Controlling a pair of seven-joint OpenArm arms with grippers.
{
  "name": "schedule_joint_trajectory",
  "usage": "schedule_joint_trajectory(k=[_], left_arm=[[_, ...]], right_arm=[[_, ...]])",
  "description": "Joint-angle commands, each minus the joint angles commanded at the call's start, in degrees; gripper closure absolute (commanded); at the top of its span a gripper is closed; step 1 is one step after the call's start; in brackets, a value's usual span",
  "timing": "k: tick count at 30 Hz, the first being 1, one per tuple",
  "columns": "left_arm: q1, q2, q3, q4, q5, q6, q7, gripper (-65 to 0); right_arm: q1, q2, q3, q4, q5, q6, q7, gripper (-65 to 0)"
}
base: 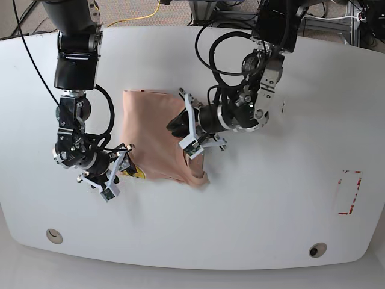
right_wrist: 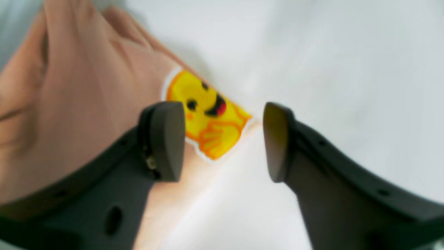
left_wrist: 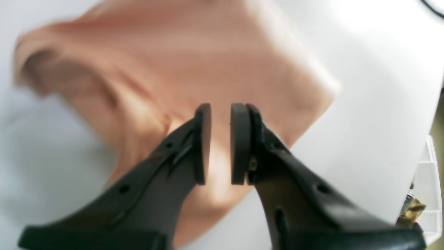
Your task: Layout the t-shirt on the table in an organized manner, then fold the t-shirt properly
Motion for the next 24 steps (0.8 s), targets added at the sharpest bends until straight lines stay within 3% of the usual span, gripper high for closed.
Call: schedule_joint_trajectory(k=[8, 12, 17, 24], left_arm=[[-3.3, -0.2, 2.2, -9.0, 0.0, 0.0, 0.0, -8.9], [-5.0, -3.3, 2.4, -12.7, 0.0, 0.0, 0.0, -8.9], [-6.4, -8.2, 2.4, -14.3, -0.1, -0.4, 0.0, -8.9], [-9.0, -15.6, 3.7, -15.9, -0.1, -0.4, -2.1, -8.9]], right_arm=[[-0.4, 0.0, 0.0, -13.0, -0.1, 0.00, 11.7, -21.9], [-3.3, 0.1, 0.2, -14.0, -0.1, 0.00, 14.2, -21.7], [-8.3, 1.2, 0.3, -8.2, 0.5, 0.00, 13.6, -21.7], [-18.4, 0.4, 0.4, 6.9, 0.5, 0.00, 7.1, -21.7]])
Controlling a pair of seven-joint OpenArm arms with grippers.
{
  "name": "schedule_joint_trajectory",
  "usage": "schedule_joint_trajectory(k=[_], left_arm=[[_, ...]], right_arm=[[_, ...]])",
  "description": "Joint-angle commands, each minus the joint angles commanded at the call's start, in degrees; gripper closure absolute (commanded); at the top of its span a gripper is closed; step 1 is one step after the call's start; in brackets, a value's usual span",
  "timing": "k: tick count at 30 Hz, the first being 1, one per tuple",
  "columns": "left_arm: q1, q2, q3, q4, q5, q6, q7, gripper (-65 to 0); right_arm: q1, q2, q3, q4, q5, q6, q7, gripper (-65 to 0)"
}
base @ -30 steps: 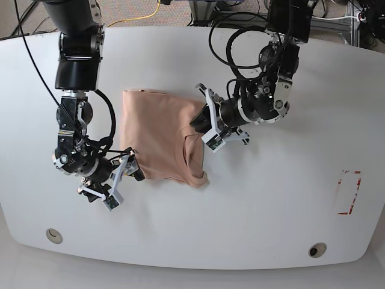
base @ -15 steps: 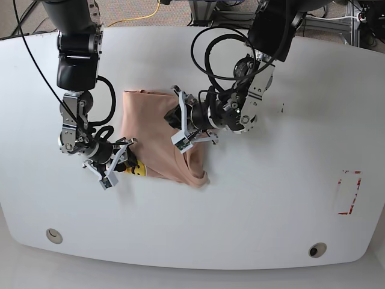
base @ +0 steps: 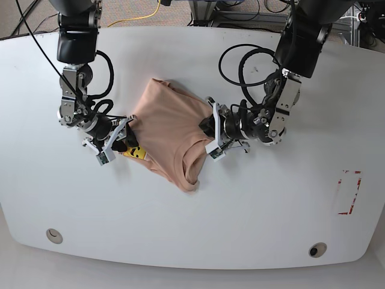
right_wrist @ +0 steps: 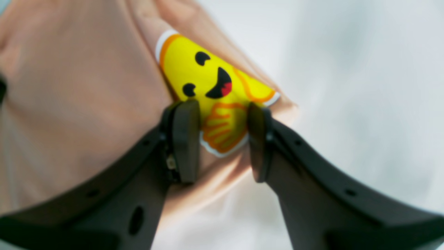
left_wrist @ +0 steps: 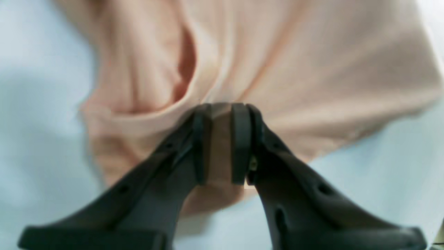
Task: Layout the t-shirt on the table in an organized manner, then fold the t-shirt properly
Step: 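Grasp the shirt's opposite edges with both grippers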
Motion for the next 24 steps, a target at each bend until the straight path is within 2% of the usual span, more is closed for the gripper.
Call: schedule_joint_trajectory(k=[3, 9, 14, 17, 20, 24], left_arm=[[-1.9, -2.3, 1.3, -1.8, -0.1, 0.0, -0.7, -8.9], [-4.0, -4.7, 2.2, -4.2, -0.2, -0.1, -3.3, -8.9], [-5.6, -6.7, 1.9, -3.5, -0.4, -0.3, -3.6, -8.9], [-5.9, -6.8, 1.8, -0.1, -0.4, -2.7, -3.5, -8.9], [-5.8, -6.8, 1.6, 4.5, -0.4, -4.6, -1.4, -8.9], [-2.8, -5.5, -1.3, 12.0, -0.4, -5.0, 4.0, -8.9]], right_arm=[[-4.3, -2.0, 0.8, 6.1, -0.4, 0.00, -1.8, -21.7], [-9.8, -5.9, 4.2, 15.8, -0.7, 0.00, -6.8, -21.7], [-11.6, -6.5, 6.3, 25.1, -0.7, 0.00, -10.2, -22.2], [-10.8, -6.5, 7.6, 30.3, -0.7, 0.00, -14.4, -22.2], [-8.6, -6.5, 7.6, 34.6, -0.5, 0.00, -18.6, -22.4], [-5.6, -7.6, 7.4, 37.6, 0.8, 0.00, -24.8, -22.4]])
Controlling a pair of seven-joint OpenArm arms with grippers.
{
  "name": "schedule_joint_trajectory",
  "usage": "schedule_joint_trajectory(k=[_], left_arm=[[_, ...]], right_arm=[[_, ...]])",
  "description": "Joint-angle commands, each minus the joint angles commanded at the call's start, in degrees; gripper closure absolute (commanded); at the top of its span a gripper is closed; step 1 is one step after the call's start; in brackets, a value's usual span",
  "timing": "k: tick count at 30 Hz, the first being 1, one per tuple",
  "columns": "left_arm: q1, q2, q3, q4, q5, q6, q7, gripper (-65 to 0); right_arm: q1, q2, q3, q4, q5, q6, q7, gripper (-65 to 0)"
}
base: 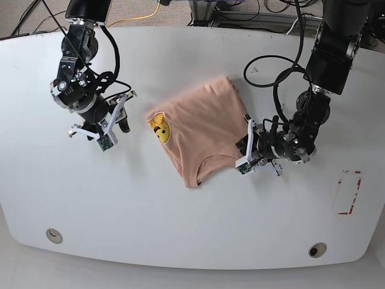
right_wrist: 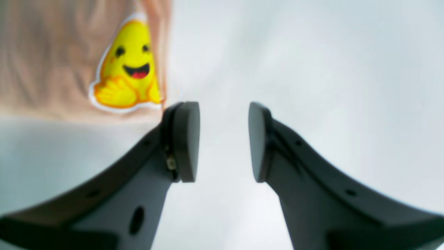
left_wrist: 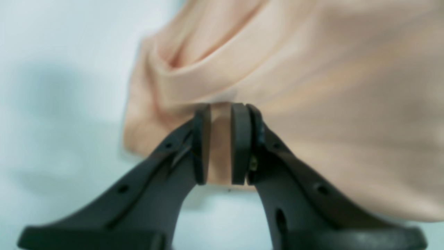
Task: Layout the t-shirt on the table in an organized manner, then fold the t-shirt properly
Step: 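Grasp the shirt's opposite edges with both grippers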
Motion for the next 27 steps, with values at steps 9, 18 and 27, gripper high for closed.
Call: schedule_joint_trajectory(k=[9, 18, 27], left_arm=[[9.3, 7.6, -5.7, 14.2, 0.4, 0.2, 4.4, -8.9], [17.1, 9.5, -5.7, 15.2, 0.4, 0.4, 4.2, -8.9], [18.2, 7.3, -5.8, 8.3, 0.4, 4.1, 4.1, -8.8]], right_arm=[[2.3, -6.4, -7.0, -0.8, 0.7, 0.00, -1.7, -21.7], [2.4, -7.7, -13.9, -13.3, 0.6, 0.00, 6.5, -21.6], [1.8, -3.2, -14.0, -24.9, 0.6, 0.00, 15.5, -21.6]])
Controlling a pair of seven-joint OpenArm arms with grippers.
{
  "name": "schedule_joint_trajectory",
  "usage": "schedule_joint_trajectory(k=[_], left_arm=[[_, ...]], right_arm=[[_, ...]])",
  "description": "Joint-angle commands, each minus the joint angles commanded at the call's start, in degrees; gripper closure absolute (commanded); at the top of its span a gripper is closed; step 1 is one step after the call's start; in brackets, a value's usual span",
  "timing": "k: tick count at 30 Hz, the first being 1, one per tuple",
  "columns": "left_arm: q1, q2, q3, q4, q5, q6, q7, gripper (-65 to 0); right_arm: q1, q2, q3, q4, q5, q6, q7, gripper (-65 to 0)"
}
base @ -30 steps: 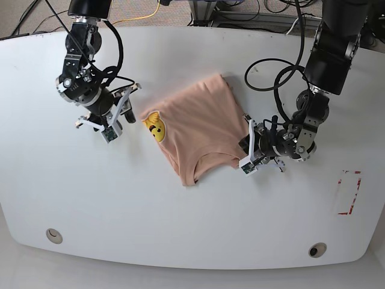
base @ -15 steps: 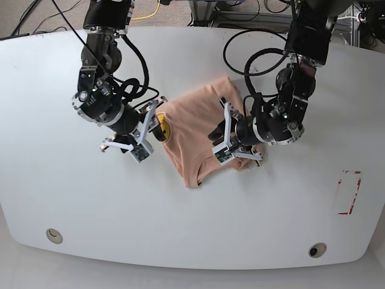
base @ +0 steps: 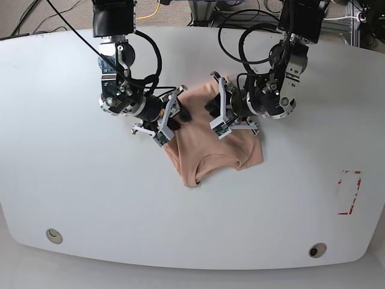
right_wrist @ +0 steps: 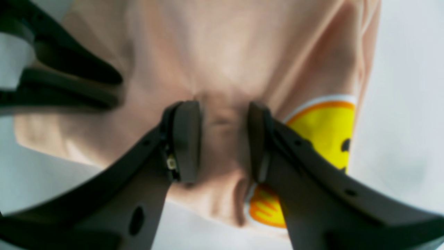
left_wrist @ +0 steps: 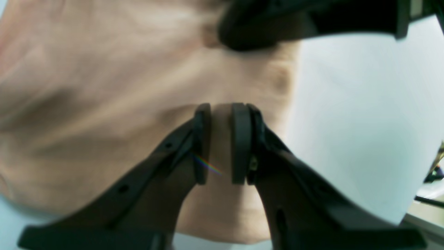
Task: Layout the t-shirt on the table in an organized manner, then fold the t-shirt properly
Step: 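Grasp the shirt's opposite edges with both grippers, then fold the shirt edge with the right gripper toward the left gripper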
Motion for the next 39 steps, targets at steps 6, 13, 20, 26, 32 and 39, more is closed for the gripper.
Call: schedule_joint_trajectory(k=[6, 13, 20, 26, 32, 39], left_arm=[[0.1, -2.9, -1.3, -3.0, 0.0, -0.1, 0.0, -8.8], [-0.1, -7.6, -1.4, -3.3, 0.0, -0.2, 0.0, -8.8], [-0.3, -11.5, -1.4, -2.4, -0.3, -0.4, 0.0, -8.8], [0.1, -13.0, -1.5, 2.7, -0.3, -0.4, 0.1, -8.8], [1.8, -13.5, -1.6, 10.8, -0.2, -0.2, 0.3, -8.8], [3.1, -10.2, -1.6, 18.6, 1.1, 4.3, 0.0, -8.6]], right_arm=[[-4.2, 0.8, 0.0, 2.9, 0.5, 0.00, 0.0, -21.6], [-11.2, -3.3, -0.3, 10.8, 0.1, 0.00, -0.2, -21.6], [-13.1, -5.3, -2.9, 12.3, 0.2, 0.00, -0.2, -21.6], [-13.2, -5.1, -2.6, 17.4, 0.1, 0.00, -0.8, -21.6], [-11.8, -2.3, 2.0, 25.1, 0.6, 0.00, -7.4, -21.6], [-9.5, 2.1, 8.6, 27.9, 0.5, 0.00, -8.6, -21.6]])
